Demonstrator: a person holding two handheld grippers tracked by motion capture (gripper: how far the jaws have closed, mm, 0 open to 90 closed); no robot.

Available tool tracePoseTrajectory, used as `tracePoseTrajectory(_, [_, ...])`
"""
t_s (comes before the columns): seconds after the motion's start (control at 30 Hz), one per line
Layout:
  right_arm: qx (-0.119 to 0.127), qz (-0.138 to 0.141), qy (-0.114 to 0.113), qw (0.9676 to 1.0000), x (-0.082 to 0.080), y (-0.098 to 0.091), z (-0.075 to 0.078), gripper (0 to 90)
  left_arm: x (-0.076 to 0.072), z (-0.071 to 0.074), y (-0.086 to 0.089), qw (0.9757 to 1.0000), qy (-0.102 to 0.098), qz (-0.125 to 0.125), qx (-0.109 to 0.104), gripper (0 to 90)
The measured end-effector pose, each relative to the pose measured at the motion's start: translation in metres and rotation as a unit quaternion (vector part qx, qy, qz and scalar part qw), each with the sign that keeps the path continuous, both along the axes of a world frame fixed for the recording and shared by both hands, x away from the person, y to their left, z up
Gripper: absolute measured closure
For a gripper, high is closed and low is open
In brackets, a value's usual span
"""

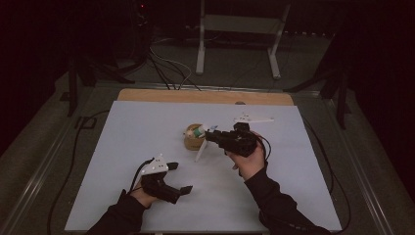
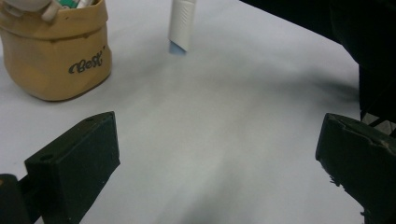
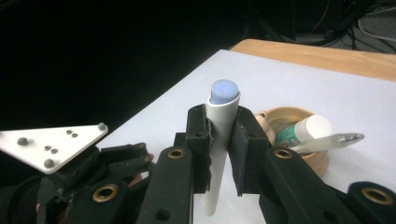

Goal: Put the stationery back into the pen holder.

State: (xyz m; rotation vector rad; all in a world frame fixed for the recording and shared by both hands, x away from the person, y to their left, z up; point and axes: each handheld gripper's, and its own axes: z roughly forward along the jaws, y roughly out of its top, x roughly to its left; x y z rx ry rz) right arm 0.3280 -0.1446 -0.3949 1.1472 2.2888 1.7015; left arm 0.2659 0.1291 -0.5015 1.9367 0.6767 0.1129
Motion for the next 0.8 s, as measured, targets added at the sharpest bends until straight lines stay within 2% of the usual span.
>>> tracePoseTrajectory(0.2, [-0.012,-0.004,-0.011,0.9999,0.004,0.002,0.005,78.5,0.000,0.000,0.000,0.9999,0.005,-0.010,-0.001,0.2])
tracePoseTrajectory(0.8, [-0.029,-0.024,-0.041,0.9985,0.020,0.006,0.014,78.5,0.000,0.000,-0.001,0.9999,-0.002,-0.010,-0.007,0.3])
